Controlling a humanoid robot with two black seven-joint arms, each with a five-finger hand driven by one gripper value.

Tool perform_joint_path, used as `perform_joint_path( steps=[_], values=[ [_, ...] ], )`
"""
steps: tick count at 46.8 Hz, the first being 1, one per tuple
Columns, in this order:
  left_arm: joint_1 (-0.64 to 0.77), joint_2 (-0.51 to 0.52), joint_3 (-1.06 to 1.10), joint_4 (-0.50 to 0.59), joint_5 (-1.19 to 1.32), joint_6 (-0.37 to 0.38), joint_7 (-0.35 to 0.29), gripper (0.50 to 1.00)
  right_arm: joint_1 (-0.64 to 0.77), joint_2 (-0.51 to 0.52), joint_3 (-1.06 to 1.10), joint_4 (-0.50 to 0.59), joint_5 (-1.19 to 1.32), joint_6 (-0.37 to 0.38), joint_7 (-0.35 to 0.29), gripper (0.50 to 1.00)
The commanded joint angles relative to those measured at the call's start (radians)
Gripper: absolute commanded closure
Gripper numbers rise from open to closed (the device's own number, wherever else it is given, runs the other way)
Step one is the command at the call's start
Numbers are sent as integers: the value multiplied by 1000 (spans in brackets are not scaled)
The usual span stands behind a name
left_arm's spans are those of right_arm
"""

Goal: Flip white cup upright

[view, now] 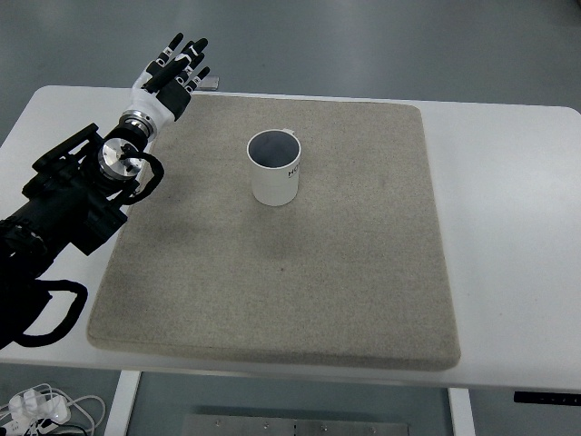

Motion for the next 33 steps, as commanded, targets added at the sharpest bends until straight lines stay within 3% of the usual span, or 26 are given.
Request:
perform_joint_path(
  steps=[1, 33],
  values=[
    [-1, 2, -47, 8, -1, -2, 52, 508, 0, 0, 2, 0, 3, 2, 1, 548],
    [1, -29, -149, 37, -87, 0, 80, 508, 2, 0, 3, 3, 43, 5, 6, 548]
  ],
)
